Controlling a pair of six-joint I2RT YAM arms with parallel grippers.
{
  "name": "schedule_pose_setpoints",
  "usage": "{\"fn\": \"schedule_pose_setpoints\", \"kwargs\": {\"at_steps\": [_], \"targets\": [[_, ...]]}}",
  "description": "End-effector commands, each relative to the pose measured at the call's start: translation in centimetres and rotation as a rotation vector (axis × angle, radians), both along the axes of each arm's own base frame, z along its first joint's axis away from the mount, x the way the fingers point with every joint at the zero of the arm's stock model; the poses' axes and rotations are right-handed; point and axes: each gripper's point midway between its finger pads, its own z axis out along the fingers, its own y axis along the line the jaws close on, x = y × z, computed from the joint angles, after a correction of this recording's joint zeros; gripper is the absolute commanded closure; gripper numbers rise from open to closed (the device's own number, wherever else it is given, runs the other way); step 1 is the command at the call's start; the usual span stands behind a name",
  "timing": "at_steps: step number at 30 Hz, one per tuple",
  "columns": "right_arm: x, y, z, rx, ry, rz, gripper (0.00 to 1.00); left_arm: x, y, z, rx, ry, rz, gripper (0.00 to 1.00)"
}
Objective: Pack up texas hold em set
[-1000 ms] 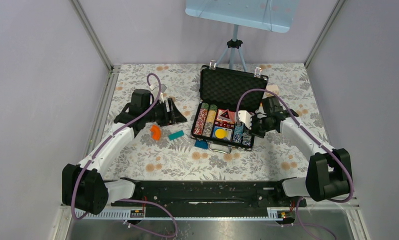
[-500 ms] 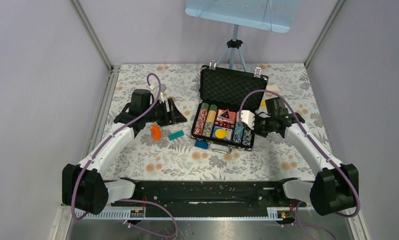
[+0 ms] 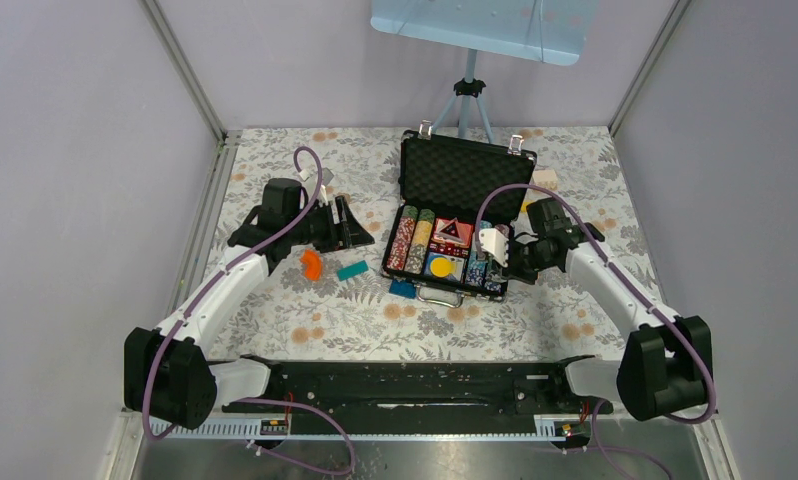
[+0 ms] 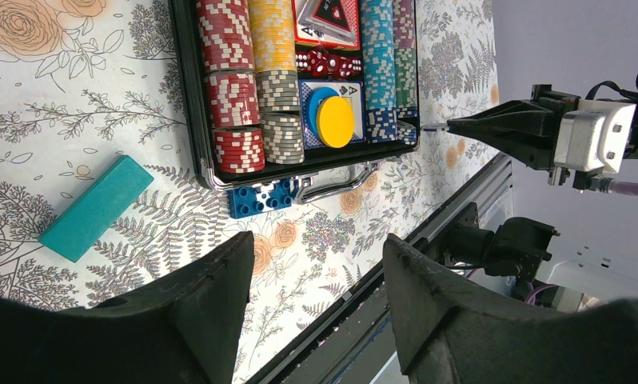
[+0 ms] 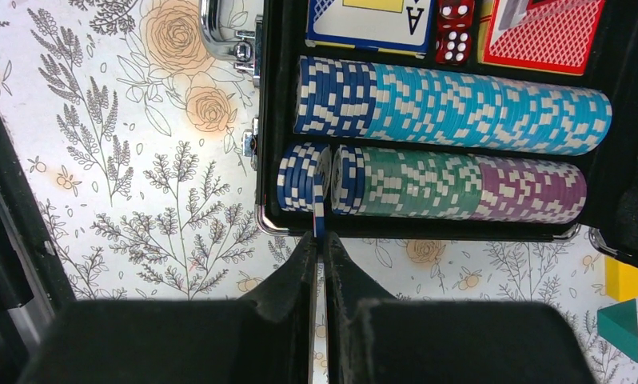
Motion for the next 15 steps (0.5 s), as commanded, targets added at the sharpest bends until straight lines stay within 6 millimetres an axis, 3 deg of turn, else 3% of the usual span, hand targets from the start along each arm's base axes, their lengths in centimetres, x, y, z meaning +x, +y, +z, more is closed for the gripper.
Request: {"fn": "schedule_pose_setpoints", "kwargs": {"at_steps": [1, 15], "targets": [[0.7, 0.21, -0.01, -0.01, -0.016, 0.017, 1.0, 0.45, 0.12, 0.96, -0.004, -0.063, 0.003, 0.4], [1.29, 0.28, -0.95, -0.024, -0.007, 0.016, 1.0, 0.52, 0.12, 0.87, -0.003, -0.059, 0.003, 0.4]]}}
